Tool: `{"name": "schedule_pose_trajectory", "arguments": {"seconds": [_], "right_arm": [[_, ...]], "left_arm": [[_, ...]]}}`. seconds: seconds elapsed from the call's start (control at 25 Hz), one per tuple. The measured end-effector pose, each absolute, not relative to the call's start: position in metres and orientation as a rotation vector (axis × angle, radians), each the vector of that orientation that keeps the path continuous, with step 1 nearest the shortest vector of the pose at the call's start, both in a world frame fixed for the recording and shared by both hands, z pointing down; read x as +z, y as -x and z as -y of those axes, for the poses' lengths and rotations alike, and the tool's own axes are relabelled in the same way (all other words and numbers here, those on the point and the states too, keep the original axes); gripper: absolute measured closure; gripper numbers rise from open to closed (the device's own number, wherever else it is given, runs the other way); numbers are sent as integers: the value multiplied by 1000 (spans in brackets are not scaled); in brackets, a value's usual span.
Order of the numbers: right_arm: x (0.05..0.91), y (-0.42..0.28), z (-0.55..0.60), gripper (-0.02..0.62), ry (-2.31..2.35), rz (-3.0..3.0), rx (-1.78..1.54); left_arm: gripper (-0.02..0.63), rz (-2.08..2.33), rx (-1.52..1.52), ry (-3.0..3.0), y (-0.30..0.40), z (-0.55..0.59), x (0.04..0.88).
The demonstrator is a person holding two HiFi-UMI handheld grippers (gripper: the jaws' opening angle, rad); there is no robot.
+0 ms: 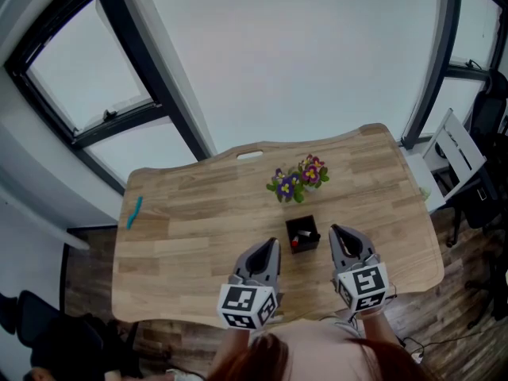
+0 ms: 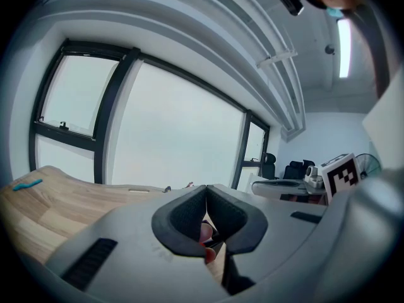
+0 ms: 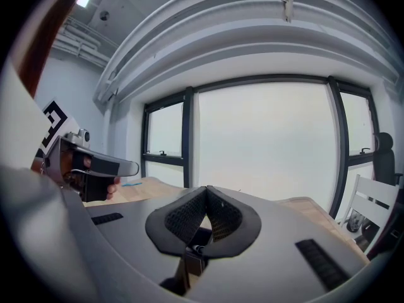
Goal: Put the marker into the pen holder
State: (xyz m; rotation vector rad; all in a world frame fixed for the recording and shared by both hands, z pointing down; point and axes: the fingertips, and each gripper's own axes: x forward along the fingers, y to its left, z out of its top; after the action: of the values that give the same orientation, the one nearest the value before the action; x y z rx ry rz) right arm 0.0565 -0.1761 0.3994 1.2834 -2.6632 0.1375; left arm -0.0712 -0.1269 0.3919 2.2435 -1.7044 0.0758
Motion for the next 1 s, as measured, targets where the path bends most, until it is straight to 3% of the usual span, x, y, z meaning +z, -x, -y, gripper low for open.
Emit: {"name": "schedule_pose_trajectory", "arguments": {"seconds": [1.0], "right_arm": [[406,-51,182,595,-1271,2656,157]], "left_arm": [[604,1681,74,-2254,72,134,396]]}}
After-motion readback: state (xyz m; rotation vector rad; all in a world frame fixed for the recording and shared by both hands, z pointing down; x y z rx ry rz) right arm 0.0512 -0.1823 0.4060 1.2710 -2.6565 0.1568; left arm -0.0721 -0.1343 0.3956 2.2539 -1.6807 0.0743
